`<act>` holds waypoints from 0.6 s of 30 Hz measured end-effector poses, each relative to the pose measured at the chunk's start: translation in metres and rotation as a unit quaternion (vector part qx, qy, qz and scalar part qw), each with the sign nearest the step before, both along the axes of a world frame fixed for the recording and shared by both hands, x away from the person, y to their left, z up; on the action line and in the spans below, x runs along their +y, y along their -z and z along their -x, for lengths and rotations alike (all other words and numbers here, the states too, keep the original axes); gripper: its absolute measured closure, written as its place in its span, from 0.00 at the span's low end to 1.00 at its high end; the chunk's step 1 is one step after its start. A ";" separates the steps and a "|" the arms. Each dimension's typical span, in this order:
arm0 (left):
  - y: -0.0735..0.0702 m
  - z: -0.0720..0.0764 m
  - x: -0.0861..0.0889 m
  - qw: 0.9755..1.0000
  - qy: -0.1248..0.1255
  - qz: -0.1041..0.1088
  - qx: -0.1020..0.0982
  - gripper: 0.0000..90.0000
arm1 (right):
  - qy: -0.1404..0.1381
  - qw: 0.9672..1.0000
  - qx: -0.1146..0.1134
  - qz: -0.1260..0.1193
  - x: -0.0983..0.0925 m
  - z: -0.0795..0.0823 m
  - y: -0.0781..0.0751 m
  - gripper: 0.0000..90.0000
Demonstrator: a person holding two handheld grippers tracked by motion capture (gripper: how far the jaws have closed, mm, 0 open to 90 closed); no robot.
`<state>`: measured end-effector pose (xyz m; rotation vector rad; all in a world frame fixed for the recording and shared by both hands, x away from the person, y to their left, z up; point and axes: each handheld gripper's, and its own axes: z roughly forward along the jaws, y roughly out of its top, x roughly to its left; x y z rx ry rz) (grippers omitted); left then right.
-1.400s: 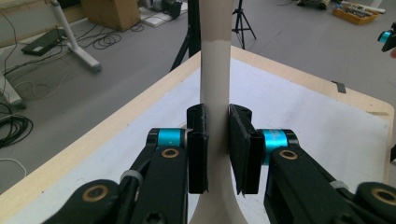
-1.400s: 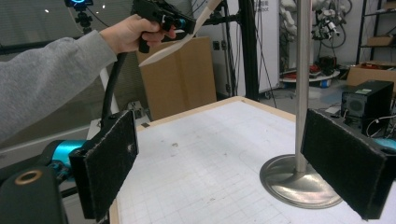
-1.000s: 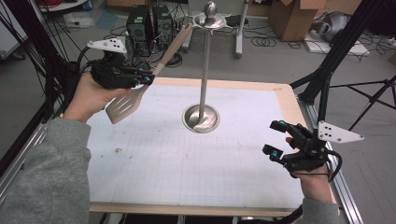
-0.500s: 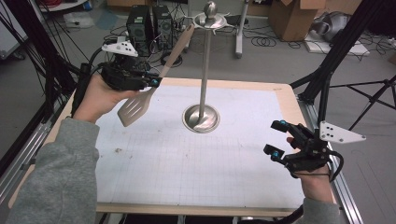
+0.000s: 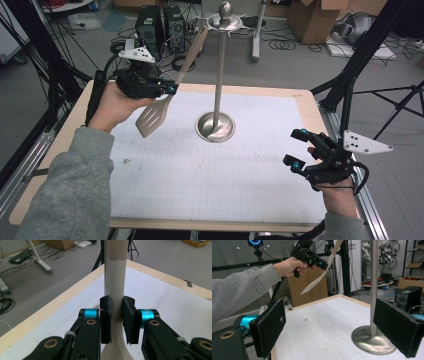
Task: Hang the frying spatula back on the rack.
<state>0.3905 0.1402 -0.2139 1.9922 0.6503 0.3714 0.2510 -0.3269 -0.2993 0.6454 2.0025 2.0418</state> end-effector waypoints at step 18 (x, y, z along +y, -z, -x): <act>0.012 -0.011 -0.023 1.000 -0.007 -0.007 0.002 0.86 | -0.001 1.000 -0.006 -0.009 -0.002 0.002 -0.002 0.11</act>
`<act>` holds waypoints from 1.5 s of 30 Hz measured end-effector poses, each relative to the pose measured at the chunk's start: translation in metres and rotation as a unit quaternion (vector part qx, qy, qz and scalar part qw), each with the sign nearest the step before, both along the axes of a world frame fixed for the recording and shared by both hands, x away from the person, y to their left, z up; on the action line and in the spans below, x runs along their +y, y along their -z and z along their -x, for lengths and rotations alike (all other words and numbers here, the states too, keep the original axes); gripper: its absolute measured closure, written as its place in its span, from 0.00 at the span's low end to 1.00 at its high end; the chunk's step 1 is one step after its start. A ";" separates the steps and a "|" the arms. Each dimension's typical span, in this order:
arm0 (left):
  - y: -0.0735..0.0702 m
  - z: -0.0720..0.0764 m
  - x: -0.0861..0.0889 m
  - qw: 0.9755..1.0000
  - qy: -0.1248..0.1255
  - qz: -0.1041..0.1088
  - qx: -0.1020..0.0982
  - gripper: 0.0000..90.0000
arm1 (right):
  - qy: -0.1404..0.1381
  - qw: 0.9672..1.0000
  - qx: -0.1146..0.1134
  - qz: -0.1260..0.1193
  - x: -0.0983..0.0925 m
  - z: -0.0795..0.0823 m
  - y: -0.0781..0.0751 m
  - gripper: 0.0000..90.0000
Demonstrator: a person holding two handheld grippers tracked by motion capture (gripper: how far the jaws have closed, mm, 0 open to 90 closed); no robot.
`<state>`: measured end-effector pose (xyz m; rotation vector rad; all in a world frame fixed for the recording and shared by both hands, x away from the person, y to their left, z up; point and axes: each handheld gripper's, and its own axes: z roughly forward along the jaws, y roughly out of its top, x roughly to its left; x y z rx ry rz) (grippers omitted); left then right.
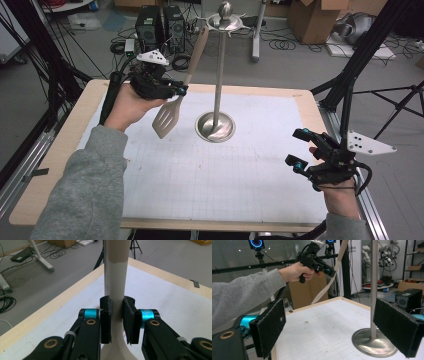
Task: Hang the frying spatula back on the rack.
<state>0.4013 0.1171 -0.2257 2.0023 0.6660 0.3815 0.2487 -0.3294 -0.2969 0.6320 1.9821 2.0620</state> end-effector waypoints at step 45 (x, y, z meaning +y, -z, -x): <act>0.017 -0.012 -0.034 0.999 -0.009 0.001 -0.038 0.72 | 0.004 1.000 -0.001 -0.010 -0.006 0.003 0.001 0.11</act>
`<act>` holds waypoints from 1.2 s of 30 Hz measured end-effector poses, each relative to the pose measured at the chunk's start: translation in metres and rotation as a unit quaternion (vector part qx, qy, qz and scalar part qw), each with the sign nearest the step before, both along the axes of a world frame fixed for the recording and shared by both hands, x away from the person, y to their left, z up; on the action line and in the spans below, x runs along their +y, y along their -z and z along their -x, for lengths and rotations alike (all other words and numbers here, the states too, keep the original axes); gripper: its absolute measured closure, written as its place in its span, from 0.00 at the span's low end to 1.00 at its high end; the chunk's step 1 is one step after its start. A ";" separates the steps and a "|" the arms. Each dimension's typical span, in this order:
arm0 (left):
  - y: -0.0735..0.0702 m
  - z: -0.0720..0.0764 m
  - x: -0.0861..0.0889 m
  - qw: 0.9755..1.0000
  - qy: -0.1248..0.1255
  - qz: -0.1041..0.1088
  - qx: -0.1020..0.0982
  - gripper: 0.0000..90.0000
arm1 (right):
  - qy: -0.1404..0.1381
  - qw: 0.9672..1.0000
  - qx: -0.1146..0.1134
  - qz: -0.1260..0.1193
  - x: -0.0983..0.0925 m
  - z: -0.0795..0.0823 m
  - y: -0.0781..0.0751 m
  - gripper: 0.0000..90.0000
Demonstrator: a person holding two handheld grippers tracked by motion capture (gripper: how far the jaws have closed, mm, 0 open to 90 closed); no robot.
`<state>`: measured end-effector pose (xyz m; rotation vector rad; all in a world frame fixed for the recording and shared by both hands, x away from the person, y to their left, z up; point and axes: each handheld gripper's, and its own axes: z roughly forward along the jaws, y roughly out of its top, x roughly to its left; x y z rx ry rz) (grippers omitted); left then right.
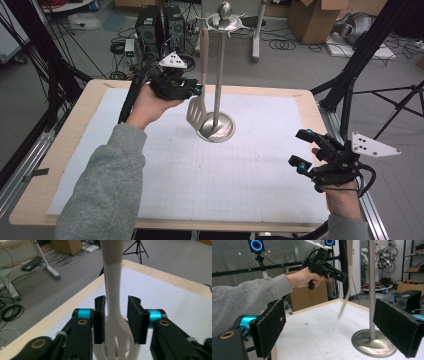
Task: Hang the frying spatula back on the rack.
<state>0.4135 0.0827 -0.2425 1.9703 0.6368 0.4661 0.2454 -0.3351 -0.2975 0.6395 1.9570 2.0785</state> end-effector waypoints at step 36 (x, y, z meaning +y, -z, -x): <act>0.019 0.062 0.093 0.992 0.026 0.111 -0.058 0.11 | -0.022 0.999 0.010 0.026 0.022 -0.017 0.003 0.11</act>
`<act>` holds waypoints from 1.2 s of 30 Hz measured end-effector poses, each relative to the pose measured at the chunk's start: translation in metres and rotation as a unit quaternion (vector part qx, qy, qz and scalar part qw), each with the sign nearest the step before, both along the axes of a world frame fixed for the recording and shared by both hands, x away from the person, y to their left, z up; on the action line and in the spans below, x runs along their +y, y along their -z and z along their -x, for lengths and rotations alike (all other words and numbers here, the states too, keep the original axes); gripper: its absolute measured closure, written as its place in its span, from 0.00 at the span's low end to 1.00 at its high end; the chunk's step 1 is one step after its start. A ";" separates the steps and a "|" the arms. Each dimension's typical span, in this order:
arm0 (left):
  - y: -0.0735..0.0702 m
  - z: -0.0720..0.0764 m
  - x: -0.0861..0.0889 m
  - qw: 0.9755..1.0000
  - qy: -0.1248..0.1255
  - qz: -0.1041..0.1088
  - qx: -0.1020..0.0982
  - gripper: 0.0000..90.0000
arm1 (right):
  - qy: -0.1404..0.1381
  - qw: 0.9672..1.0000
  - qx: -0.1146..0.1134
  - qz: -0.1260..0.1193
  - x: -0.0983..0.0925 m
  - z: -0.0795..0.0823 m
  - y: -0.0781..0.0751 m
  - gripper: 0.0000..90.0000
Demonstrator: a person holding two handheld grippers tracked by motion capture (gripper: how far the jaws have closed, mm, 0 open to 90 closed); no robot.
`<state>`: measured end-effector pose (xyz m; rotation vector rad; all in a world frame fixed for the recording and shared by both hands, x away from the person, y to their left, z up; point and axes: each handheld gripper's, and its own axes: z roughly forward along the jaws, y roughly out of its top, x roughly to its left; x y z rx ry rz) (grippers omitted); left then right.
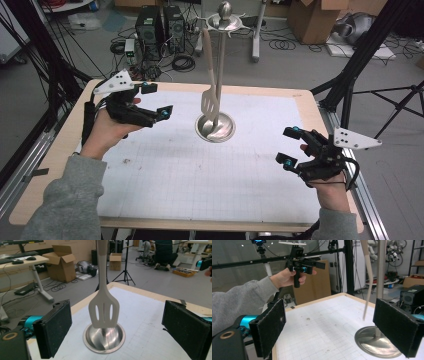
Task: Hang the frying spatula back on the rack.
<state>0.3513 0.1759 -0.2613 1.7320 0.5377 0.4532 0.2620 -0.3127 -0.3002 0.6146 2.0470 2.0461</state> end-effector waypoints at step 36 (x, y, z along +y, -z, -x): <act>0.046 0.059 0.090 0.998 -0.050 0.036 0.003 0.11 | 0.025 1.000 0.002 0.018 -0.001 -0.005 0.006 0.11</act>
